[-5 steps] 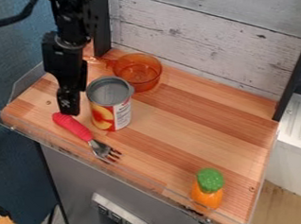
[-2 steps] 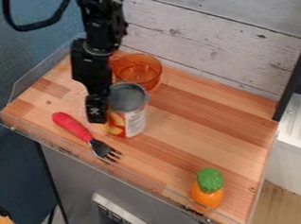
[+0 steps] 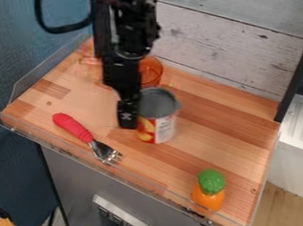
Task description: Move the tin to the upper right side of the table
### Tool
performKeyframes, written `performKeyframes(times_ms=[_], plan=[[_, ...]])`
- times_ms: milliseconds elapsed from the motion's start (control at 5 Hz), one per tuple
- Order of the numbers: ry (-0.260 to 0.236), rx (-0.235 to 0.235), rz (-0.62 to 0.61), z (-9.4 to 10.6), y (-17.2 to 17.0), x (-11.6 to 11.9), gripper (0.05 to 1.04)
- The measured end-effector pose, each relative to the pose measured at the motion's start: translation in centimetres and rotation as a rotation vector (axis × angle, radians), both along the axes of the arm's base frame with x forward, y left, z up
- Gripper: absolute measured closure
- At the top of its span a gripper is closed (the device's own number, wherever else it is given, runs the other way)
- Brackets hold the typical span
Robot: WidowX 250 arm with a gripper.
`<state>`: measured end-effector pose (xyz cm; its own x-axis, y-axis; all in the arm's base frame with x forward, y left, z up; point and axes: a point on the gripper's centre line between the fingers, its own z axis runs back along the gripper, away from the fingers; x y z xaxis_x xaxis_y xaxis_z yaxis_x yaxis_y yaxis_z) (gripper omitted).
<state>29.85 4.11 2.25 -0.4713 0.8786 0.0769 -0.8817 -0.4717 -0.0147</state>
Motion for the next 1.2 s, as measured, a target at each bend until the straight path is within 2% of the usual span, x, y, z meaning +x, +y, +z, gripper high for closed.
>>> performKeyframes(times_ms=[400,600,1000,1200], plan=[[-0.013,0.001,-0.034,-0.7,-5.7,2.7,0.083],[-0.012,-0.023,-0.044,-0.5,-8.1,4.2,0.083],[-0.025,-0.061,-0.052,0.2,-10.3,6.1,0.083],[-0.028,-0.055,-0.053,0.2,-10.2,6.2,0.083]])
